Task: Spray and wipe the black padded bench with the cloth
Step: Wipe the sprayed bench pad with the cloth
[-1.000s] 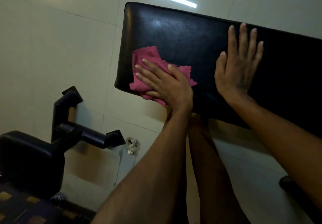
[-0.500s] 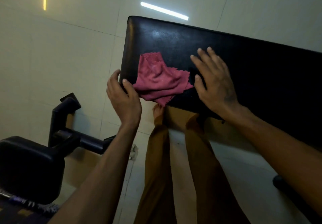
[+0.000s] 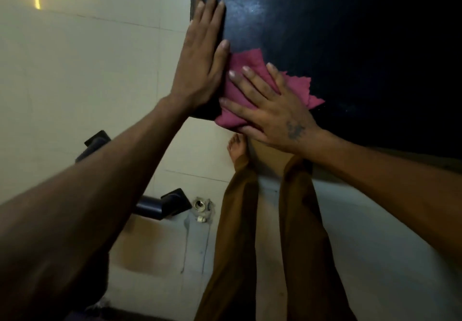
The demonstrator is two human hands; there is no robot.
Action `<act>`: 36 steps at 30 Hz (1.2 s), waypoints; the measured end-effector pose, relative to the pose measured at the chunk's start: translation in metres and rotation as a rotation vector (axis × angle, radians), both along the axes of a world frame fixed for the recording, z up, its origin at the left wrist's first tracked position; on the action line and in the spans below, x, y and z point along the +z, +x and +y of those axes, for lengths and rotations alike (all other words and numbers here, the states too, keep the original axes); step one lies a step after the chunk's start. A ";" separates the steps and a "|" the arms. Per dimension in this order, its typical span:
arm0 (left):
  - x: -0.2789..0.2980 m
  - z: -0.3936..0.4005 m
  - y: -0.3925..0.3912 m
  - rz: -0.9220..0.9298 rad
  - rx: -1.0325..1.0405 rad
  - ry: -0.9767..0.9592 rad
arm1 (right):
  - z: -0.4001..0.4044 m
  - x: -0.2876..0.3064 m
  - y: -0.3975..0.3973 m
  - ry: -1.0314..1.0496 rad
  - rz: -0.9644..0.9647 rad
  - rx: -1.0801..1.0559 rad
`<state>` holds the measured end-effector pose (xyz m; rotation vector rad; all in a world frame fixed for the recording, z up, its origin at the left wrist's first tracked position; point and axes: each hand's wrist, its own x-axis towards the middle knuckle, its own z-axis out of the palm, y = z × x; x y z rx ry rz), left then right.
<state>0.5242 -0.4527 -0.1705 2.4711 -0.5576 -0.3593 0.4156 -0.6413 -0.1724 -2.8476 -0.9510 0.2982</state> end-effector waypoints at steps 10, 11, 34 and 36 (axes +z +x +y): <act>-0.013 -0.008 -0.007 -0.235 0.029 0.087 | -0.028 0.004 -0.037 -0.102 0.078 -0.211; -0.014 -0.008 -0.007 -0.233 0.033 0.080 | -0.014 0.002 -0.037 -0.126 0.064 -0.257; -0.007 -0.061 -0.041 -0.276 0.111 0.323 | -0.049 -0.002 -0.089 0.089 0.032 -0.567; -0.006 -0.061 -0.042 -0.248 0.119 0.313 | -0.076 0.001 -0.105 0.047 0.046 -0.695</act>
